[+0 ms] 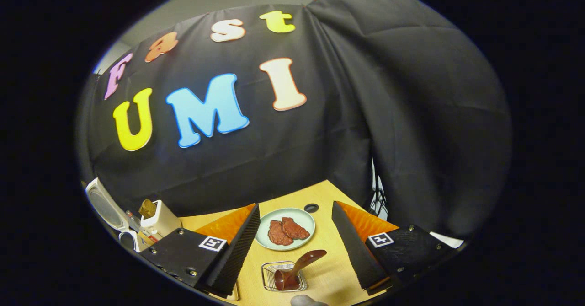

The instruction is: Close the left gripper, press the button to open the rice cooker; take a wooden spoon from the chopstick holder with the right hand, scoop a spoonful of rice and pour it into the rice cooker, then put the wooden spoon back into the chopstick holder.

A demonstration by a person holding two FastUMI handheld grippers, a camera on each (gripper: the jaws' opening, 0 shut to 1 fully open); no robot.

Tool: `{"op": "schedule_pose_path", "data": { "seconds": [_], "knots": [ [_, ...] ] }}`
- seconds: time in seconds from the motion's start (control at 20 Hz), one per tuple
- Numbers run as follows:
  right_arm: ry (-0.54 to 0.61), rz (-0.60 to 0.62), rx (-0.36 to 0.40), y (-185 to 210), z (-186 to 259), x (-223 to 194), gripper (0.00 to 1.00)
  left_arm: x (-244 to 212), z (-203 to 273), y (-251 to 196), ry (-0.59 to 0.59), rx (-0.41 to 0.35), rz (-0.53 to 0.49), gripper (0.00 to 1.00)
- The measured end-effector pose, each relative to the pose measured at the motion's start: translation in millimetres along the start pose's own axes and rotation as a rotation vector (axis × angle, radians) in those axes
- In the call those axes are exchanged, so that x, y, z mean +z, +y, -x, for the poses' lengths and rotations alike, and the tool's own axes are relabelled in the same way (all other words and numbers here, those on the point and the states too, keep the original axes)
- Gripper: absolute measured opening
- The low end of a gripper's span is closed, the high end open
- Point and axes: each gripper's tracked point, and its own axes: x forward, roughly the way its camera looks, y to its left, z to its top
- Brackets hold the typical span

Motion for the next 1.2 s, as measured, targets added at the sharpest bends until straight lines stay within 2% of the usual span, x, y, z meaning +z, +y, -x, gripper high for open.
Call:
{"op": "schedule_pose_path", "data": {
  "seconds": [0.25, 0.3, 0.35, 0.5, 0.55, 0.6, 0.65, 0.8, 0.85, 0.95, 1.0, 1.05, 1.2],
  "knots": [
    [-0.127, 0.193, 0.081, 64.2, 73.4, 39.5, 0.97, 32.7, -33.0, 59.9, -0.061, 0.067, -0.003, 0.98],
    [-0.144, 0.223, 0.100, 78.2, 86.9, 40.5, 0.97, 40.2, -43.0, 70.9, -0.070, 0.077, 0.007, 0.95],
    [-0.156, 0.239, 0.118, 91.6, 97.7, 33.7, 0.97, 46.4, -52.1, 83.2, -0.072, 0.086, 0.024, 0.98],
    [-0.163, 0.241, 0.187, 133.5, 128.2, 22.7, 0.97, 67.4, -79.6, 118.2, -0.088, 0.109, 0.064, 0.92],
    [-0.160, 0.243, 0.200, 140.5, 134.5, 18.6, 0.97, 74.9, -89.2, 130.3, -0.096, 0.122, 0.060, 0.92],
    [-0.154, 0.246, 0.212, 148.9, 141.1, 12.6, 0.97, 81.2, -98.3, 142.6, -0.106, 0.138, 0.052, 0.98],
    [-0.142, 0.253, 0.223, 155.6, 144.8, 6.3, 0.97, 88.5, -107.5, 153.6, -0.119, 0.151, 0.045, 0.92],
    [-0.097, 0.246, 0.258, 170.7, 153.6, -7.3, 0.97, 110.3, -136.9, 177.6, -0.154, 0.173, 0.031, 0.98],
    [-0.086, 0.246, 0.267, 174.5, 154.9, -10.0, 1.00, 112.2, -147.6, 189.7, -0.156, 0.190, 0.024, 0.98],
    [-0.076, 0.263, 0.266, 176.7, 153.6, -13.0, 0.97, 118.0, -170.9, 209.1, -0.159, 0.216, 0.021, 0.94],
    [-0.068, 0.265, 0.268, 178.8, 152.8, -14.0, 0.97, 116.5, -184.2, 217.8, -0.147, 0.226, 0.030, 0.92],
    [-0.056, 0.265, 0.269, 180.7, 150.4, -16.3, 0.97, 113.6, -198.7, 227.3, -0.140, 0.234, 0.037, 0.98],
    [-0.016, 0.262, 0.270, 182.8, 142.4, -21.2, 0.97, 89.4, -240.6, 258.8, -0.080, 0.286, 0.063, 0.98]
  ]
}}
